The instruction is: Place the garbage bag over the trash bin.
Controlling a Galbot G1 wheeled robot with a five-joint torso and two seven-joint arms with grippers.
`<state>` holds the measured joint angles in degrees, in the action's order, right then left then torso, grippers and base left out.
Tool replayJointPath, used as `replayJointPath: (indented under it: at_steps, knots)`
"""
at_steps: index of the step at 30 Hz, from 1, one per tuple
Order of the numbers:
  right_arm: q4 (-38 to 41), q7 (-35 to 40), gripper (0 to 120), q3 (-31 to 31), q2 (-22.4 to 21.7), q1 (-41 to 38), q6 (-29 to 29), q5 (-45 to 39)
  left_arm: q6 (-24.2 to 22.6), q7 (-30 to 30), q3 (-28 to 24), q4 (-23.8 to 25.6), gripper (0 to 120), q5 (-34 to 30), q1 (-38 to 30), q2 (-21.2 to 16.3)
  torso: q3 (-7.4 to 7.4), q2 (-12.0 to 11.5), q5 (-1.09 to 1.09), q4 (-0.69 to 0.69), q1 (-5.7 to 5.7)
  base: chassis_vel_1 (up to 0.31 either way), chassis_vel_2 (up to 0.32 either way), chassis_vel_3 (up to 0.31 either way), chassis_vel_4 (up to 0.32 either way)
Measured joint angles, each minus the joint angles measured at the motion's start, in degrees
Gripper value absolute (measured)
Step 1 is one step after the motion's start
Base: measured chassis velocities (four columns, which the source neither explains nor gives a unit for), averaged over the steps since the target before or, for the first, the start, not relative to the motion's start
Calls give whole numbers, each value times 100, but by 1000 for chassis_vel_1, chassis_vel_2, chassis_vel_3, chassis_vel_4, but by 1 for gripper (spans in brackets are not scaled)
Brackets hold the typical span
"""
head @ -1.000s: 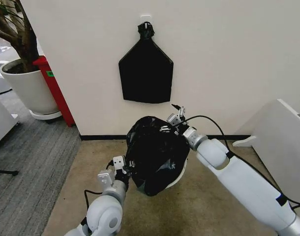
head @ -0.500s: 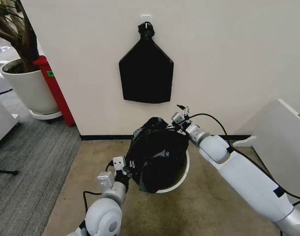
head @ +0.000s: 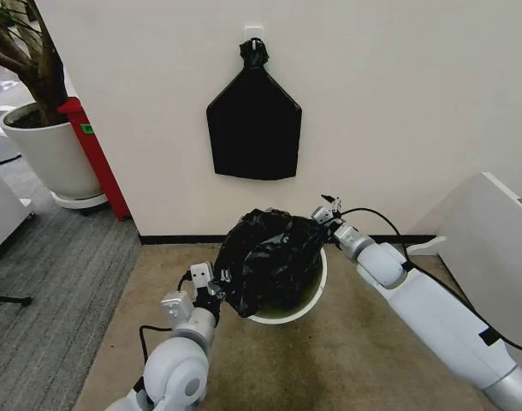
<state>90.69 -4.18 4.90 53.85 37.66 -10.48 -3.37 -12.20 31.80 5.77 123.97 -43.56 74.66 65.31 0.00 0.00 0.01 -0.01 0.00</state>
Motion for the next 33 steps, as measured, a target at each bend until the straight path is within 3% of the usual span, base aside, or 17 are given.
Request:
replayJointPath:
  at_steps: [10,15,20,28,33]
  knots:
    - [1076,378,100,-165,-18,-208,-354,-304,202,44,-2,-613,1,353,-51,175,0,0,-2,1,0,0,0,0,0]
    - [2038,1439,100,-21,174,-37,-1221,-1290,397,32,-31,-899,1,968,-104,328,0,0,-1,2,0,0,0,0,0]
    - [2500,2376,100,99,428,276,-1952,-1993,575,2,-42,-1102,1,1493,-159,434,0,0,-1,1,0,0,0,0,0]
    - [2625,3650,100,352,821,770,-3081,-2759,763,-45,-48,-1387,1,2154,-247,566,0,0,-1,1,0,0,0,0,0]
    - [2524,3872,100,488,803,856,-3195,-2786,792,-50,-57,-1488,1,2253,-307,578,0,0,-1,1,0,0,0,0,0]
